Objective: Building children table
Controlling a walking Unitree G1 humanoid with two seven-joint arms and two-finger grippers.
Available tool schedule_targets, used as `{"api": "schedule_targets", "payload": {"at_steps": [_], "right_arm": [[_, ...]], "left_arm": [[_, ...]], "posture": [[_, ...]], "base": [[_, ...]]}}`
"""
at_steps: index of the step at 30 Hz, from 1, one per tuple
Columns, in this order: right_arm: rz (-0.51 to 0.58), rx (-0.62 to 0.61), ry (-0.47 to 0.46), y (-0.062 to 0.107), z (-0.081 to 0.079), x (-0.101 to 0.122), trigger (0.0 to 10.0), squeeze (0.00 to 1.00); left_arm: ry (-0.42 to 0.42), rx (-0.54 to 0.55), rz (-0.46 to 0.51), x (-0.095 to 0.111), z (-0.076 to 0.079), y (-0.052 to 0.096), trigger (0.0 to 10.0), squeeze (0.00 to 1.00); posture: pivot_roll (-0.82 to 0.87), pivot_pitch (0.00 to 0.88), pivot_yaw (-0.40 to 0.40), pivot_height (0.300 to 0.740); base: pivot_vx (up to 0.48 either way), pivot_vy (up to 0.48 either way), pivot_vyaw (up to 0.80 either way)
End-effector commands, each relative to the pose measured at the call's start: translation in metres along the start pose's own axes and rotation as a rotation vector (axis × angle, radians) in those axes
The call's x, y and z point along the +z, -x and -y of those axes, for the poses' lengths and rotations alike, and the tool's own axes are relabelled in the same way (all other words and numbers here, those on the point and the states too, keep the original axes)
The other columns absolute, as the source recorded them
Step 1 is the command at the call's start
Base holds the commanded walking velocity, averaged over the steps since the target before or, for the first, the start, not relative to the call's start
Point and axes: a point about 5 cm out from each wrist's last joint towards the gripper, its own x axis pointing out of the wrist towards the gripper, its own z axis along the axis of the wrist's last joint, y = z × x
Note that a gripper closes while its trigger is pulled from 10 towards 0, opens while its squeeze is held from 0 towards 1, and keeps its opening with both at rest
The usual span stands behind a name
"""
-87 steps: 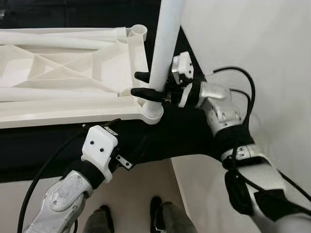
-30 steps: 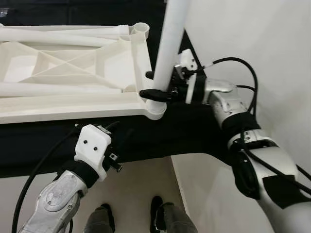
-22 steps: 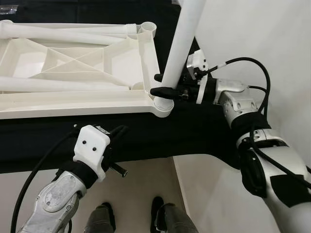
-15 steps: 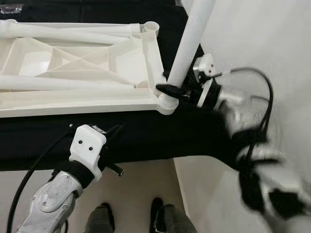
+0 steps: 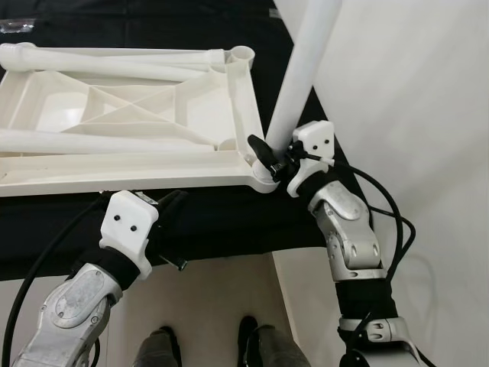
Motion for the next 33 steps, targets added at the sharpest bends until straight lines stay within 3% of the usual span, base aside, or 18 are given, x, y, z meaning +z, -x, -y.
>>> {"api": "schedule_targets", "payload": {"at_steps": [1,2,5,6,7,9,12,15,17,19,20,22,23,30,33], "right_arm": [[-0.113,0.147,-0.112,-0.004,-0.006,-0.024,10.0,1.00],[-0.113,0.147,-0.112,-0.004,-0.006,-0.024,10.0,1.00],[-0.001,0.335,-0.041,-0.015,0.003,0.017,10.0,1.00],[-0.001,0.335,-0.041,-0.015,0.003,0.017,10.0,1.00],[0.010,0.389,0.008,-0.017,0.006,0.027,10.0,0.00],[0.012,0.424,0.039,-0.019,0.008,0.032,10.0,0.00],[0.028,0.686,0.136,-0.026,0.006,0.052,10.0,0.00],[0.028,0.686,0.136,-0.026,0.006,0.052,10.0,0.00],[0.026,0.794,0.140,-0.030,0.005,0.058,10.0,0.00],[0.016,0.819,0.143,-0.033,0.005,0.058,10.0,0.00],[0.005,0.839,0.130,-0.038,0.006,0.059,7.5,0.00],[0.005,0.839,0.130,-0.038,0.006,0.059,7.5,0.00],[0.000,0.854,0.122,-0.039,0.007,0.058,0.0,0.00],[-0.023,0.891,0.103,-0.034,0.011,0.048,0.0,0.00],[-0.014,0.839,0.084,-0.029,0.017,0.042,0.0,0.00]], "left_arm": [[0.005,-0.007,-0.018,-0.003,0.002,0.000,10.0,0.00],[0.005,-0.007,-0.018,-0.003,0.002,0.000,10.0,0.00],[0.002,-0.011,-0.022,-0.004,0.004,-0.001,10.0,0.00],[0.002,-0.011,-0.022,-0.004,0.004,-0.001,10.0,0.00],[0.000,-0.008,-0.022,-0.004,0.003,-0.001,10.0,0.00],[-0.001,-0.006,-0.022,-0.005,0.003,-0.001,10.0,0.00],[-0.004,0.000,-0.022,-0.005,0.003,-0.002,10.0,0.00],[-0.004,0.000,-0.022,-0.005,0.003,-0.002,10.0,0.00],[-0.005,-0.002,-0.023,-0.005,0.004,-0.002,10.0,0.00],[-0.005,-0.005,-0.025,-0.006,0.005,-0.002,10.0,0.00],[0.000,-0.014,-0.027,-0.007,0.008,-0.002,10.0,0.00],[0.000,-0.014,-0.027,-0.007,0.008,-0.002,10.0,0.00],[0.004,-0.019,-0.027,-0.007,0.011,-0.002,10.0,0.00],[0.008,-0.014,-0.024,-0.008,0.012,-0.002,10.0,0.00],[0.010,-0.016,-0.025,-0.008,0.012,-0.002,10.0,0.00]], "posture": [[0.10,0.291,-0.114,0.740],[0.10,0.291,-0.114,0.740],[0.11,0.285,-0.120,0.740],[0.11,0.285,-0.120,0.740],[0.12,0.281,-0.125,0.740],[0.12,0.280,-0.126,0.740],[0.13,0.273,-0.139,0.740],[0.13,0.273,-0.139,0.740],[0.14,0.268,-0.143,0.740],[0.14,0.264,-0.145,0.740],[0.14,0.260,-0.151,0.740],[0.14,0.260,-0.151,0.740],[0.14,0.252,-0.152,0.740],[0.12,0.250,-0.155,0.740],[0.11,0.261,-0.147,0.740]], "base": [[0.000,0.000,0.00],[0.000,0.000,0.00],[0.000,0.000,0.00],[0.000,0.000,0.00],[0.000,0.000,0.00],[0.000,0.000,0.00],[0.000,0.000,0.00],[0.000,0.000,0.00],[0.000,0.000,0.00],[0.000,0.000,0.00],[0.000,0.000,0.00],[0.000,0.000,0.00],[0.000,0.000,0.00],[0.000,0.000,0.00],[0.000,0.000,0.00]]}}
